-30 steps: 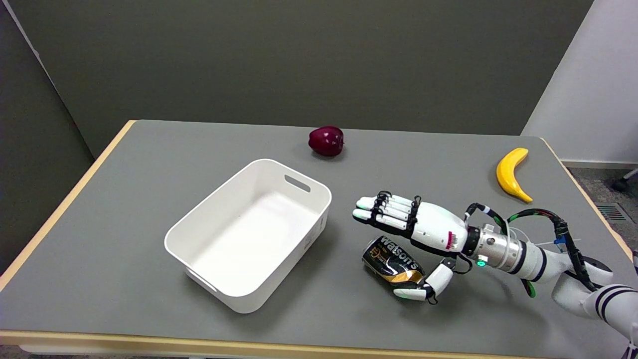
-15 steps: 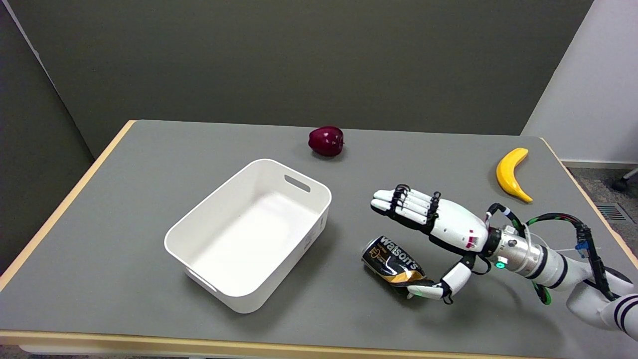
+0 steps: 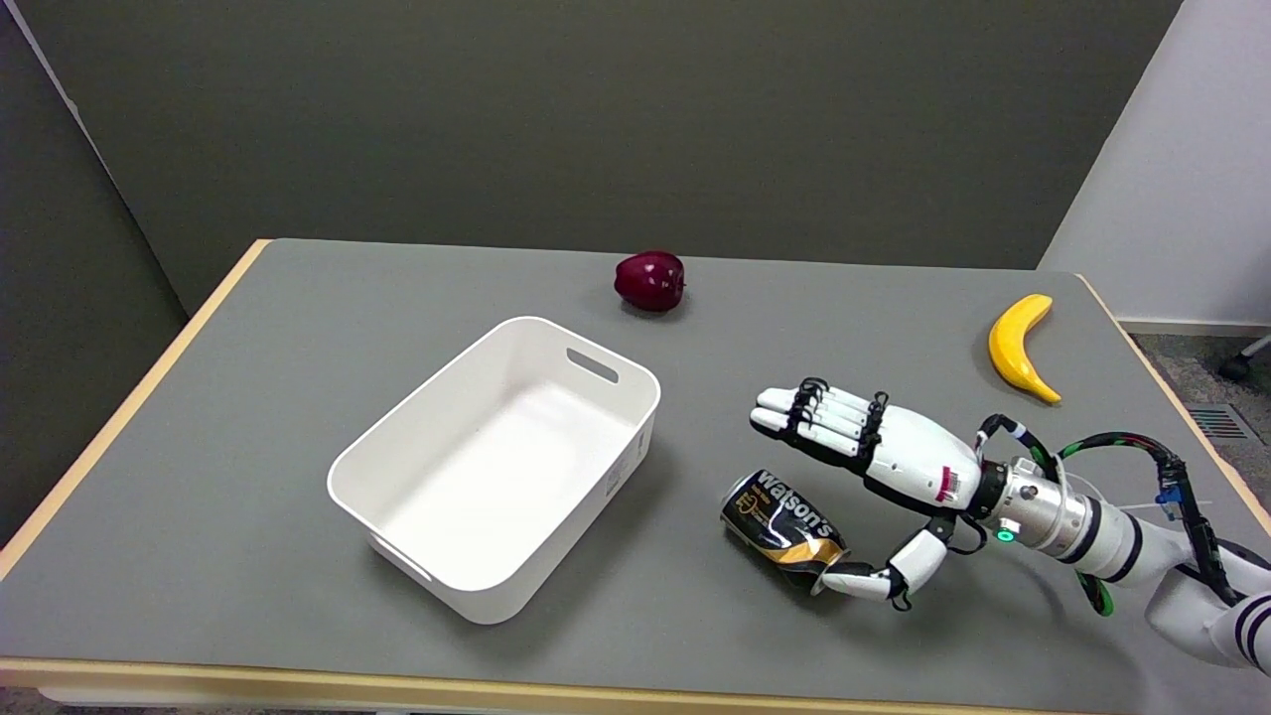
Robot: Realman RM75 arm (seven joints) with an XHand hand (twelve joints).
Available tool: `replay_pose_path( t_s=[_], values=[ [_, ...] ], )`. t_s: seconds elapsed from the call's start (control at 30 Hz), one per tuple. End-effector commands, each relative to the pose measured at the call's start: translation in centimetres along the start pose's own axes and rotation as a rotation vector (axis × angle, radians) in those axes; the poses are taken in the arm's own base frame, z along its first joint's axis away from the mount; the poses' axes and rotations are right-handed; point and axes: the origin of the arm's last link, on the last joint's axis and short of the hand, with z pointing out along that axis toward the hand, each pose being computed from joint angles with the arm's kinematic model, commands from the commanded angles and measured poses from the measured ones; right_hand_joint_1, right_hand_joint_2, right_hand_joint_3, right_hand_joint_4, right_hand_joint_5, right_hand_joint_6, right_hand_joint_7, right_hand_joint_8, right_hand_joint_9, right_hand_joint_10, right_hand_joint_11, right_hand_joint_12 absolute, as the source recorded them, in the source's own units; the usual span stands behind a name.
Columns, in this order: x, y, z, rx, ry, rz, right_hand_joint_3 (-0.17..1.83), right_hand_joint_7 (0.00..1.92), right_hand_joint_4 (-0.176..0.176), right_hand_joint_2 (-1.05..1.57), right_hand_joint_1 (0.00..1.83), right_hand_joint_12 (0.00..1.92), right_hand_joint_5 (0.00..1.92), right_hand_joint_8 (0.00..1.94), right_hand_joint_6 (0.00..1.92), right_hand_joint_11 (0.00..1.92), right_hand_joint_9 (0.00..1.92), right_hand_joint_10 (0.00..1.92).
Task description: Pick up the black can.
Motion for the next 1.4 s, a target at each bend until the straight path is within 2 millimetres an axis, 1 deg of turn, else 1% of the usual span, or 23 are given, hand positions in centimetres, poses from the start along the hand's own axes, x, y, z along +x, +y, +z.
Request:
replay_pose_path(
  t_s=[0.03,0.37,0.6,0.87,1.13,1.33,1.4],
  values=[
    [-1.3,1.1,0.0,-0.01,-0.101,-0.084,0.89,0.0,0.019,0.47,0.49,0.64,0.0,0.01,0.0,0.0,0.0,0.18],
    [-1.6,2.0,0.0,-0.026,-0.135,-0.125,0.86,0.0,0.025,0.46,0.48,0.6,0.0,0.0,0.0,0.0,0.0,0.14],
    [-1.1,2.2,0.4,-0.013,-0.119,-0.136,0.89,0.0,0.029,0.48,0.52,0.56,0.0,0.0,0.0,0.0,0.0,0.09],
    [-0.2,2.2,1.6,0.025,-0.093,-0.162,0.88,0.0,0.029,0.48,0.52,0.55,0.0,0.0,0.0,0.0,0.0,0.08],
    [0.1,2.1,2.6,0.057,-0.083,-0.168,0.9,0.0,0.024,0.49,0.53,0.56,0.0,0.0,0.0,0.0,0.0,0.1],
    [0.2,2.2,2.7,0.044,-0.074,-0.143,0.9,0.0,0.022,0.5,0.54,0.57,0.0,0.0,0.0,0.0,0.0,0.11],
    [0.4,2.4,2.4,0.018,-0.056,-0.048,0.9,0.0,0.021,0.5,0.53,0.58,0.0,0.0,0.0,0.0,0.0,0.13]
  ],
)
